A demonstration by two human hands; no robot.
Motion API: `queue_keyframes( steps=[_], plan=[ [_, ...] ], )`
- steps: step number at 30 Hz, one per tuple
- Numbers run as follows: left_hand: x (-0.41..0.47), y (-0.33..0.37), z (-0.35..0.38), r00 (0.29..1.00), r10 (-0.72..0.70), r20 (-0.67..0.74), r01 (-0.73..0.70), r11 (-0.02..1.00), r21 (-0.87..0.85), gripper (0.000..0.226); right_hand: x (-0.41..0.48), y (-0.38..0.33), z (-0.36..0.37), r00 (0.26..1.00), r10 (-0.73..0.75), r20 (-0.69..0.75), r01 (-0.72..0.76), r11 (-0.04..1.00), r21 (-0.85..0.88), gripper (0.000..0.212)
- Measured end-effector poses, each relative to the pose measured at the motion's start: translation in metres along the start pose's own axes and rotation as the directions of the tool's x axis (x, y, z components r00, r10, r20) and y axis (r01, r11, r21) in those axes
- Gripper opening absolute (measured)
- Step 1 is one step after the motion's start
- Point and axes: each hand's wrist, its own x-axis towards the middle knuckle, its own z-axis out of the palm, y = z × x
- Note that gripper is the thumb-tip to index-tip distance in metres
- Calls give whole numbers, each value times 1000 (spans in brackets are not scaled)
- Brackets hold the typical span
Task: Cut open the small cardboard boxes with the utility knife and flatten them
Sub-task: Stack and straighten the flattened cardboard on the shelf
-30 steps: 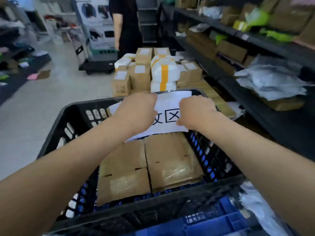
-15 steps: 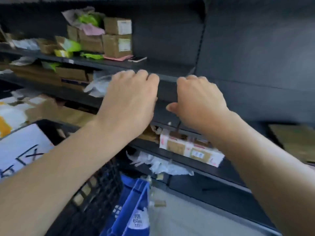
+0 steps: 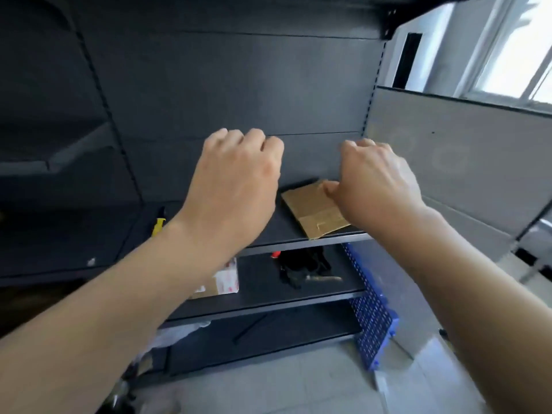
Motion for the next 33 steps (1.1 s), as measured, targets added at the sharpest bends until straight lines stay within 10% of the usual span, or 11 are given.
queue_keyframes(
  steps=[19,33],
  plan=[
    [148,66,268,956,7,293,66,969,-238,18,154,159,181,933,270,237,-274,962,-16,37],
    [180,79,429,646,-204,736,530,814,-239,39,229,209,337,797,239,554,-323,945,57,48]
  ],
)
